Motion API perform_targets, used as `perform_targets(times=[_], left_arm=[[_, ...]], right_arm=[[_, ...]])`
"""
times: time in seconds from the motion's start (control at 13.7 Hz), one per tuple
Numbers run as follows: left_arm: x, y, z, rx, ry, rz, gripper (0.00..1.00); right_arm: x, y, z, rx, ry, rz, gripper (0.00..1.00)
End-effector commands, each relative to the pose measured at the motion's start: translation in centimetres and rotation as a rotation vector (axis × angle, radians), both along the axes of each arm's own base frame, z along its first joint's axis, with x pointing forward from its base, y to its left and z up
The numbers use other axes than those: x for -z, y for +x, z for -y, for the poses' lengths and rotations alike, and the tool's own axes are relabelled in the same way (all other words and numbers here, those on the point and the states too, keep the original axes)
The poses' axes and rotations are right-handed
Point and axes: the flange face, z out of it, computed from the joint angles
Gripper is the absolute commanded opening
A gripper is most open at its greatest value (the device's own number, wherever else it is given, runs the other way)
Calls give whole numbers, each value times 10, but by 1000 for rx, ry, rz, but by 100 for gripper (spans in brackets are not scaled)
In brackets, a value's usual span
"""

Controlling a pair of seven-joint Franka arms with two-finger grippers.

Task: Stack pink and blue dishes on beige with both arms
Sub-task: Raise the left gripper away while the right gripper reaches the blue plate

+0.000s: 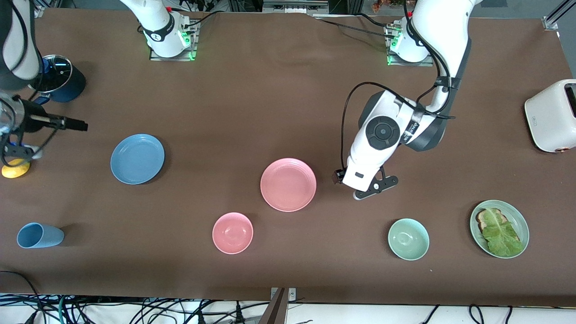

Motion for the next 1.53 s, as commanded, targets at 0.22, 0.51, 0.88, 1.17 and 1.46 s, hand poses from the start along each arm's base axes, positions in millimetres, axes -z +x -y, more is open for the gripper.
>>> perform_targets(times=[0.22, 0.51, 0.88, 1.17, 1.46], left_arm=[[-49, 19, -89, 192, 7, -20, 99], [-73, 30, -153, 316, -1, -19, 99], [-121, 25, -233, 416, 5, -40, 99], [-152, 15, -265, 433, 5, -38, 99], [-196, -8, -288, 431, -3, -44, 99]], right_arm=[[106, -2, 63, 113, 164, 44, 100], [172, 3, 89, 120, 240, 82, 99], [226, -4, 111, 123, 332, 107, 91], [246, -5, 104, 117, 335, 83, 69], [258, -6, 104, 122, 336, 68, 50]])
